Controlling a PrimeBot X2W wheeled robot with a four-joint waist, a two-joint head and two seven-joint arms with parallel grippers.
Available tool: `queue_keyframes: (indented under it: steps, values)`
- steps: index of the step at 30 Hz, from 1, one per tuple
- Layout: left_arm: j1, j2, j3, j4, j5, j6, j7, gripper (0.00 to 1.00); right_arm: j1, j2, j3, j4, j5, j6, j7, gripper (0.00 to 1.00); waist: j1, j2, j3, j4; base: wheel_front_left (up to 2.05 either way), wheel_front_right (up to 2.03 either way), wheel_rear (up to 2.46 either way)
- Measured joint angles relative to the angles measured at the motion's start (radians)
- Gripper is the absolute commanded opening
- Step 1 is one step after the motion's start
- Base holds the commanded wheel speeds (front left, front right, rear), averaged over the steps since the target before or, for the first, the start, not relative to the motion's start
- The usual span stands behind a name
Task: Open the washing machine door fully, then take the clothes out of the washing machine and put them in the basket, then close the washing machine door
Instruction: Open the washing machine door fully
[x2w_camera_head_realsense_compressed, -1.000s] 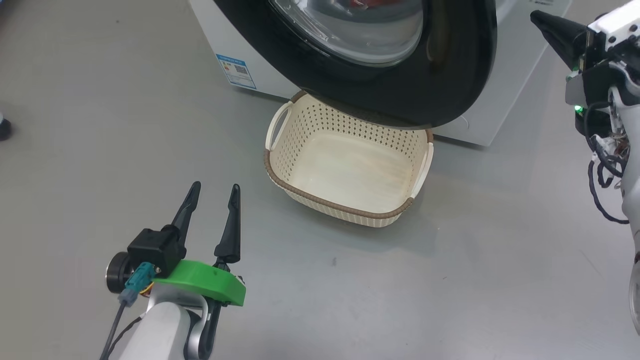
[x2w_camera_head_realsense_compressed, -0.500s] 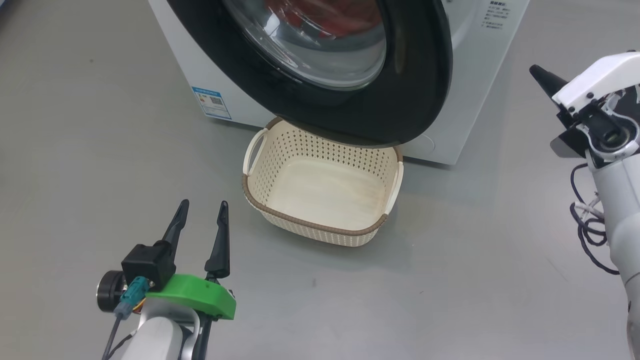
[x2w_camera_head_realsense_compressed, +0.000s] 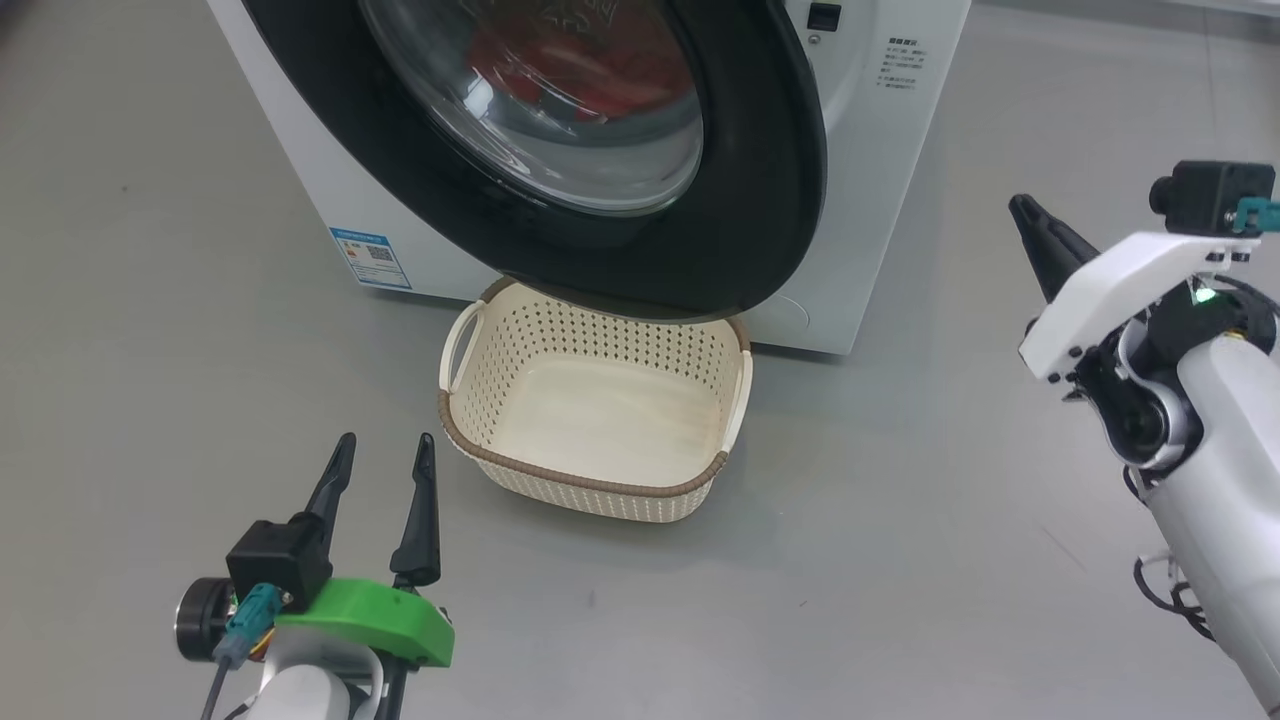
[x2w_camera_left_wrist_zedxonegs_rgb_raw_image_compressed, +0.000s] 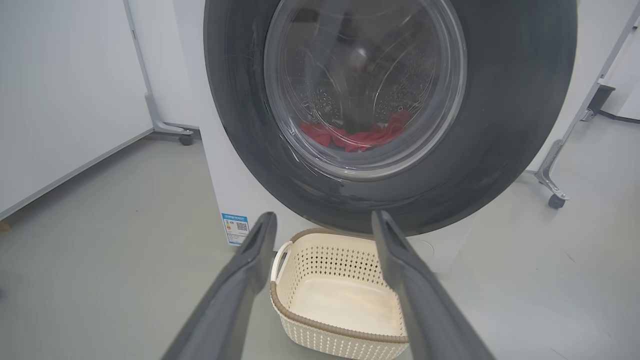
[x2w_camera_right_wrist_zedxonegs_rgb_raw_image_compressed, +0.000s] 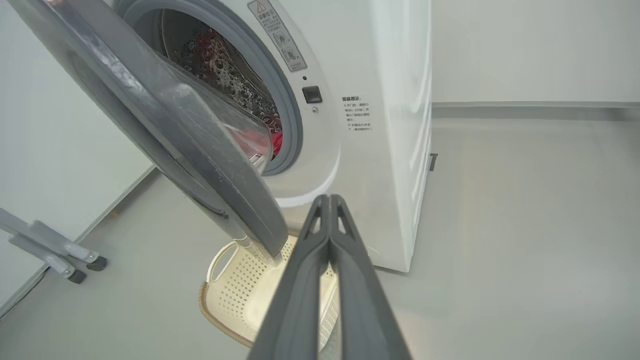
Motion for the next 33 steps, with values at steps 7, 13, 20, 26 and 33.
queue_keyframes:
  steps: [7,13,20,26,33]
  values:
    - [0.011,0.001,0.006,-0.005,0.000,-0.001,0.000,1.00,0.101,-0.067,0.085,-0.109,-0.134,0.000,-0.155,0.00,0.0000,0.0000,-0.011,-0.009,0.00,0.00,0.00]
    - [0.020,0.001,0.011,-0.005,0.000,-0.001,0.000,1.00,0.203,-0.095,0.095,-0.124,-0.184,0.000,-0.254,0.00,0.0000,0.0000,-0.019,-0.011,0.00,0.00,0.00]
    - [0.028,0.002,0.016,-0.011,0.000,-0.001,0.000,1.00,0.294,-0.101,0.079,-0.132,-0.218,-0.009,-0.360,1.00,0.0000,0.0000,-0.028,-0.009,0.00,0.00,0.00]
    - [0.029,0.002,0.013,-0.012,0.004,-0.007,0.000,1.00,0.359,-0.099,0.067,-0.144,-0.228,-0.039,-0.383,1.00,0.0000,0.0000,-0.032,-0.008,0.00,0.00,0.00]
    - [0.039,0.002,0.014,-0.014,0.009,-0.011,0.000,1.00,0.381,-0.084,0.040,-0.191,-0.258,-0.066,-0.393,1.00,0.0000,0.0000,-0.036,-0.015,0.00,0.00,0.00]
